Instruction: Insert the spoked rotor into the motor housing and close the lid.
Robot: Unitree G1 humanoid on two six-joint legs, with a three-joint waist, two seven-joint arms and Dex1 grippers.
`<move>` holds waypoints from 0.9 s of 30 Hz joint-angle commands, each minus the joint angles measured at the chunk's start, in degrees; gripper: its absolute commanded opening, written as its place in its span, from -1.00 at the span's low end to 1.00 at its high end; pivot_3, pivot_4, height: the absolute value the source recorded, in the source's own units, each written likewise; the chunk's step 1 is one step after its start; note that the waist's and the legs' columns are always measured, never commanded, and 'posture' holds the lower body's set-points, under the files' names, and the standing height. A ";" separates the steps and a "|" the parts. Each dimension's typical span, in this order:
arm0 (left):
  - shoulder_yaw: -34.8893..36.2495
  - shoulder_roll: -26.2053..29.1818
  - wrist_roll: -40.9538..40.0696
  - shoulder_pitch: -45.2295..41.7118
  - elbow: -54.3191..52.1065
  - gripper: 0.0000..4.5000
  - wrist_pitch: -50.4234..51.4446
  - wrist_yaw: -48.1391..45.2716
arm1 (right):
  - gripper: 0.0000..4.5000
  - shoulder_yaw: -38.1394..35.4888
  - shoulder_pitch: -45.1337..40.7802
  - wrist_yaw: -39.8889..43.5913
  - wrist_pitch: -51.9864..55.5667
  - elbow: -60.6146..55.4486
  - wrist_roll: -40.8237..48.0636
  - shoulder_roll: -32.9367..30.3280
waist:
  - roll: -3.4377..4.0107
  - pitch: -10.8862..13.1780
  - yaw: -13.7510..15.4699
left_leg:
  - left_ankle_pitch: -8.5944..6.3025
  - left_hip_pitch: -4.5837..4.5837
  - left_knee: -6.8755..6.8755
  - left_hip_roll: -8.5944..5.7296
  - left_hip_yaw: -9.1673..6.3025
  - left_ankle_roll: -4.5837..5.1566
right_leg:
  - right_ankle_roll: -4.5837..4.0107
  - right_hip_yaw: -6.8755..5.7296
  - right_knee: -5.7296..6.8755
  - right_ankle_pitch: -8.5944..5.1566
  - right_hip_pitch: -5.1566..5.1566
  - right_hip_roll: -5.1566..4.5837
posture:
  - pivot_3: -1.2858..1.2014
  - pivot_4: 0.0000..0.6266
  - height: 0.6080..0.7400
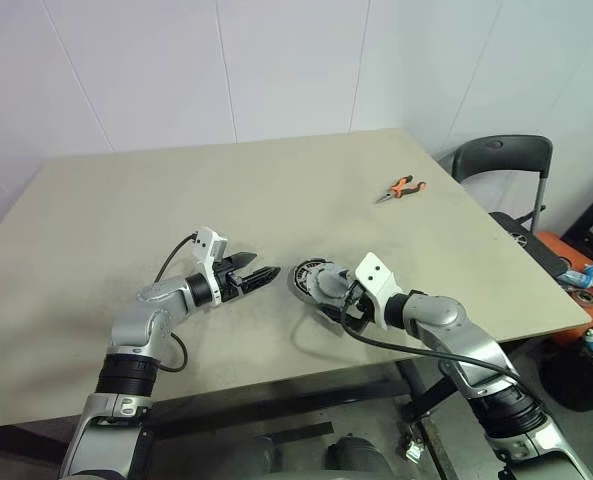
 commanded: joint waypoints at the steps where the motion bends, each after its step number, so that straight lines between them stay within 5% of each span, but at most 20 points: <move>1: 1.21 0.37 -0.62 -1.26 -1.32 1.00 -0.41 0.00 | 0.97 0.12 -1.19 1.37 0.83 2.61 0.04 0.75 | 0.00 0.00 0.00 | 0.00 0.09 0.00 0.00 0.00 0.00 | -0.09 0.00 0.00 -0.06 0.08 0.00 | 0.03 -1.00 1.00; 27: 1.25 -0.31 -2.16 -0.64 -2.86 1.00 0.60 -0.35 | 0.97 -4.18 -1.77 -0.74 7.20 3.13 2.53 6.26 | 0.00 0.00 -0.04 | -0.01 0.31 -0.05 0.03 0.00 -0.01 | 0.07 0.01 0.00 -0.22 0.28 0.00 | 0.03 -1.00 1.00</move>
